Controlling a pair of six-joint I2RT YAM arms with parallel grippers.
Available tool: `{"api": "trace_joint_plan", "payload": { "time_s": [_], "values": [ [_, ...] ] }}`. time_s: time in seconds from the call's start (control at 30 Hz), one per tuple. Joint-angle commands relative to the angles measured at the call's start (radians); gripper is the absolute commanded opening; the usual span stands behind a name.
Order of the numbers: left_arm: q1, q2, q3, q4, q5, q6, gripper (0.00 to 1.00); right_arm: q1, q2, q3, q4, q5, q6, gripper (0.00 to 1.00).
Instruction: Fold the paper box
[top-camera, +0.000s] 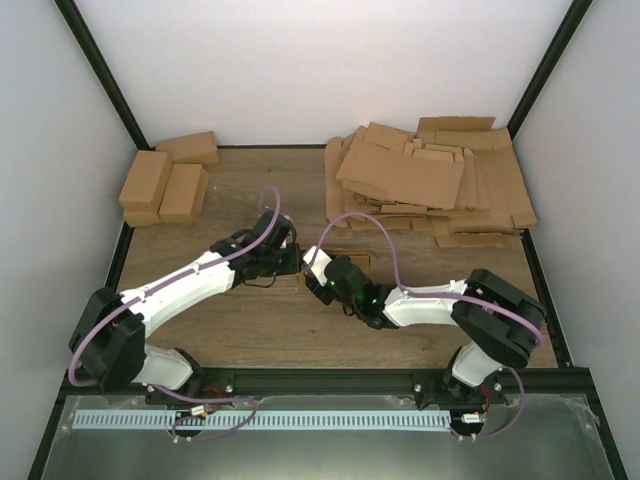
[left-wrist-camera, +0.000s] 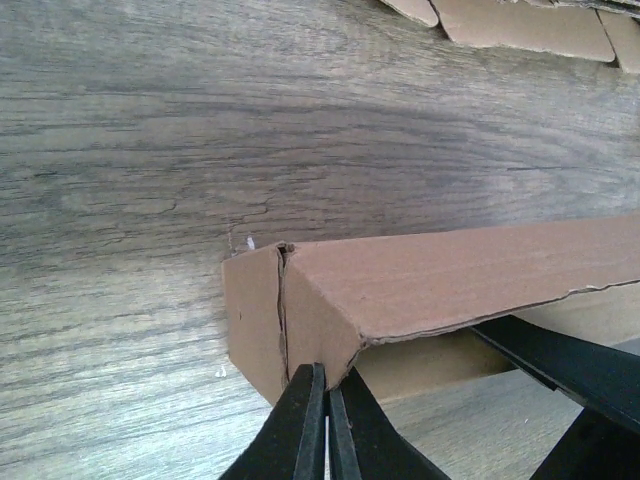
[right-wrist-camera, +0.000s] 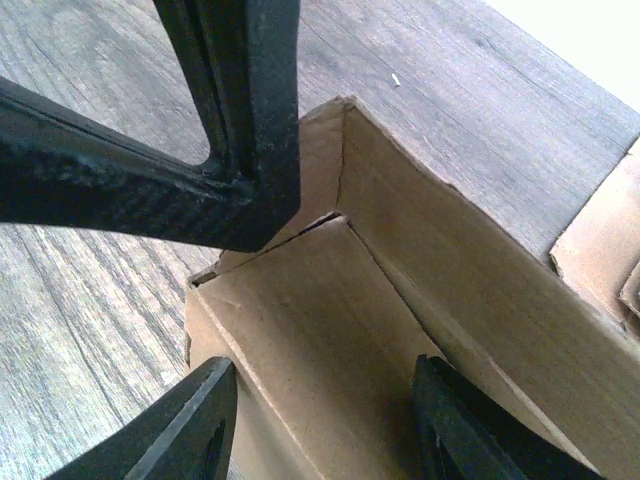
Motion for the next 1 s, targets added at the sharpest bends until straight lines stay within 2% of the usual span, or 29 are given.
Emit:
{"api": "trace_joint_plan", "payload": {
  "time_s": [0.0,0.3,0.47,0.77,0.83,0.97],
  "values": [
    [-0.022,-0.015,-0.031,-0.062,0.067,0.002,0.04,-0.012,0.027,0.030,-0.033,0.034,0.023,0.50],
    [-0.023,-0.017,-0.067,-0.044,-0.009,0.016,0.04,-0.010,-0.012,0.032,-0.065,0.003,0.032,0.53],
    [-0.021,-0.004,-0.026,-0.057,-0.030,0.013,0.04,-0.010,-0.108,0.011,-0.125,-0.018,0.068,0.57],
    [-0.022,0.003,-0.023,-0.046,-0.036,0.021,0.04,-0.021,-0.338,0.019,-0.392,-0.121,0.237,0.68],
    [-0.021,0.003,-0.026,-0.041,-0.032,0.021,0.04,-0.064,-0.377,0.046,-0.483,-0.153,0.306,0.68],
    [-0.022,-0.001,-0.015,-0.043,-0.029,0.025,0.04,-0.264,-0.479,0.081,-0.644,-0.280,0.417,0.62]
  ]
}}
